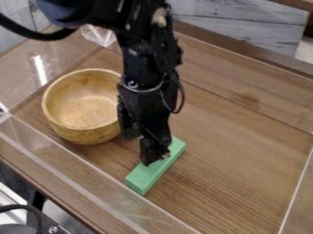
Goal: Put the green block in the brown bowl
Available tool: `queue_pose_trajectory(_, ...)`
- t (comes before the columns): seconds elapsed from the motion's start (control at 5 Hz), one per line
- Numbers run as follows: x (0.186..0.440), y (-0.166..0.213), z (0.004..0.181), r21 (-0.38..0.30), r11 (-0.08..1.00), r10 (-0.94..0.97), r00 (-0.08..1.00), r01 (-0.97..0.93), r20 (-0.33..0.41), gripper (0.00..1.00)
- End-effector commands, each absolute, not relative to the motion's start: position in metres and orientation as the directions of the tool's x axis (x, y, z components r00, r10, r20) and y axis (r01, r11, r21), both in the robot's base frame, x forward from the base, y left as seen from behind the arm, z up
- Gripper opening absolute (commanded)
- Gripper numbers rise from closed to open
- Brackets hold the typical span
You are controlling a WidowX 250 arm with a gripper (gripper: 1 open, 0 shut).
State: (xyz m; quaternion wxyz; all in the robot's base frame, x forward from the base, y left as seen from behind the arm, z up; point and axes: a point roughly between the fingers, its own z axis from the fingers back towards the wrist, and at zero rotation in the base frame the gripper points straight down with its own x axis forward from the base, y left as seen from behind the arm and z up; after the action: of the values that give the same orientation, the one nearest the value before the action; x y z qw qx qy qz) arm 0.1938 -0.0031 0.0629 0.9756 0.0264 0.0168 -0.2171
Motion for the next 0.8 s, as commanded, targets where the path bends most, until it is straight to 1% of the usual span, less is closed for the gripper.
queue_pose_trajectory(0.0, 0.204, -0.005, 0.06, 0.062, 0.899, -0.434, 0.901, 0.433, 0.002, 1.0)
queue_pose_trajectory(0.4, 0.208, -0.007, 0.044, 0.054, 0.903, -0.428, 0.903, 0.427, 0.019, 1.0)
queue_pose_trajectory(0.6, 0.209, -0.008, 0.038, 0.046, 0.906, -0.422, 0.906, 0.421, 0.023, 1.0)
